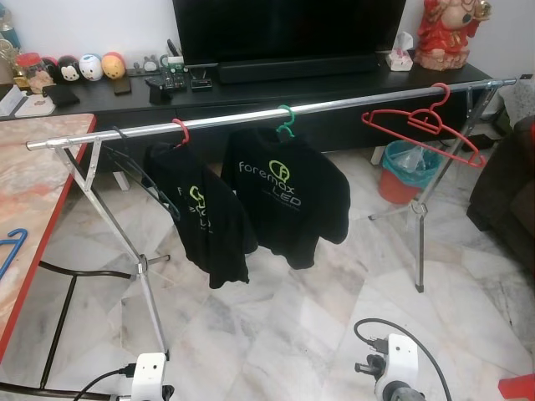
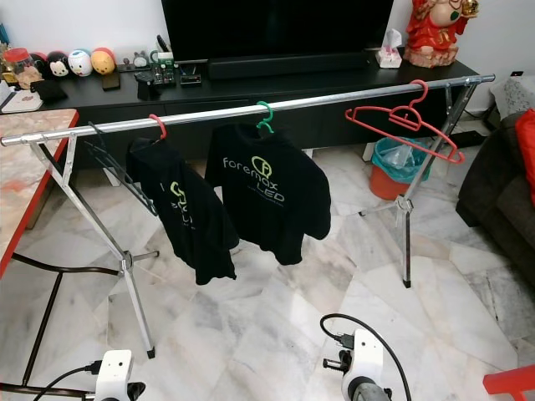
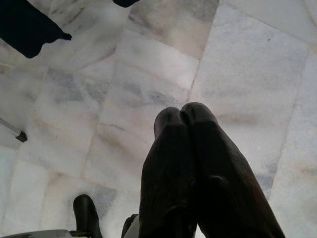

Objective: Hang hanger

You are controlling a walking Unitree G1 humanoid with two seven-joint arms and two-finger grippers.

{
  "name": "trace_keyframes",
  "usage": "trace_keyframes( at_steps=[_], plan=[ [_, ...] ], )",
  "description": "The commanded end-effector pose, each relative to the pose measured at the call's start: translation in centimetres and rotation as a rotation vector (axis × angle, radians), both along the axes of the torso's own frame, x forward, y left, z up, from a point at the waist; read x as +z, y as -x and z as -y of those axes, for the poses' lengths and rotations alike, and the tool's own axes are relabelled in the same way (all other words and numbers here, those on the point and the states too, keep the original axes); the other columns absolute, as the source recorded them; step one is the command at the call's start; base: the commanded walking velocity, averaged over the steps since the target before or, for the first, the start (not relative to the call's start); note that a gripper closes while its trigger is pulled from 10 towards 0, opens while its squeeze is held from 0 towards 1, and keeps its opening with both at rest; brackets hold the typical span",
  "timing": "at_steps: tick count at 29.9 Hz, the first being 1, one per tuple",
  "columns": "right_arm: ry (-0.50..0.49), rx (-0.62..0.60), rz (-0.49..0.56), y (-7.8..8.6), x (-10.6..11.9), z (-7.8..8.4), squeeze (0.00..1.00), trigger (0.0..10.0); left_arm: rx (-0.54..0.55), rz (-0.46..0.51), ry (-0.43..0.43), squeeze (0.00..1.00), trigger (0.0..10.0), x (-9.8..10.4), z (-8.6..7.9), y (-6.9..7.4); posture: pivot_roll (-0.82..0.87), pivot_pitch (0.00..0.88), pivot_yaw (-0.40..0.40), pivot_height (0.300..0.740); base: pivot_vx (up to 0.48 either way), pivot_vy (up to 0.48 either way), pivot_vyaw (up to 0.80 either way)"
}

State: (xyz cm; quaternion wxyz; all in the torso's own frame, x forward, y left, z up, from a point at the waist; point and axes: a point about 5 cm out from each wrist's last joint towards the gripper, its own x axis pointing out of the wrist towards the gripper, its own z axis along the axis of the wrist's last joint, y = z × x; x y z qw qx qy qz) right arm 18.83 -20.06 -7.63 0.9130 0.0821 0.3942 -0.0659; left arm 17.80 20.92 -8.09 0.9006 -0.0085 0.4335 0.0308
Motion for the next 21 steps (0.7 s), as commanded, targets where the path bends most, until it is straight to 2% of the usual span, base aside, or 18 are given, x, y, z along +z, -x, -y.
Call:
trace_keyframes(
  at_steps=[1,2,3,5,6,7,11,21],
  plan=[
    [0.02,-0.007,-0.057,1.1,-0.6,0.3,0.0,10.0,0.007,-0.013,-0.026,0.0,10.0,-0.1,-0.8,0.5,-0.01,0.0,0.005,0.74,0.0,0.0,0.0],
    [0.02,-0.007,-0.057,1.1,-0.6,0.3,0.0,10.0,0.007,-0.013,-0.026,0.0,10.0,-0.1,-0.8,0.5,-0.01,0.0,0.005,0.74,0.0,0.0,0.0],
    [0.044,-0.014,-0.096,2.2,-1.0,0.9,0.0,10.0,0.01,-0.017,-0.037,0.0,10.0,-0.1,-1.2,0.8,-0.01,0.0,0.006,0.74,0.0,0.0,0.0],
    [0.044,-0.014,-0.096,2.2,-1.0,0.9,0.0,10.0,0.01,-0.017,-0.037,0.0,10.0,-0.1,-1.2,0.8,-0.01,0.0,0.006,0.74,0.0,0.0,0.0],
    [0.063,-0.043,-0.141,3.8,-1.5,1.6,0.0,10.0,0.028,-0.041,-0.053,0.0,10.0,-0.4,-1.9,1.8,-0.01,0.0,0.012,0.74,0.0,0.0,0.0],
    [0.053,-0.076,-0.137,4.2,-1.6,1.8,0.0,10.0,0.037,-0.061,-0.059,0.0,10.0,-0.7,-2.2,2.6,-0.01,0.0,0.013,0.74,0.0,0.0,0.0],
    [0.043,-0.082,-0.129,4.2,-1.6,1.7,0.0,10.0,0.04,-0.064,-0.059,0.0,10.0,-0.7,-2.1,2.8,-0.01,0.0,0.01,0.74,0.0,0.0,0.0],
    [0.054,-0.01,-0.097,3.0,-1.3,0.8,0.0,10.0,0.06,-0.047,-0.043,0.0,10.0,-0.7,-1.7,2.5,-0.01,0.006,0.0,0.74,0.0,0.0,0.0]
  ],
)
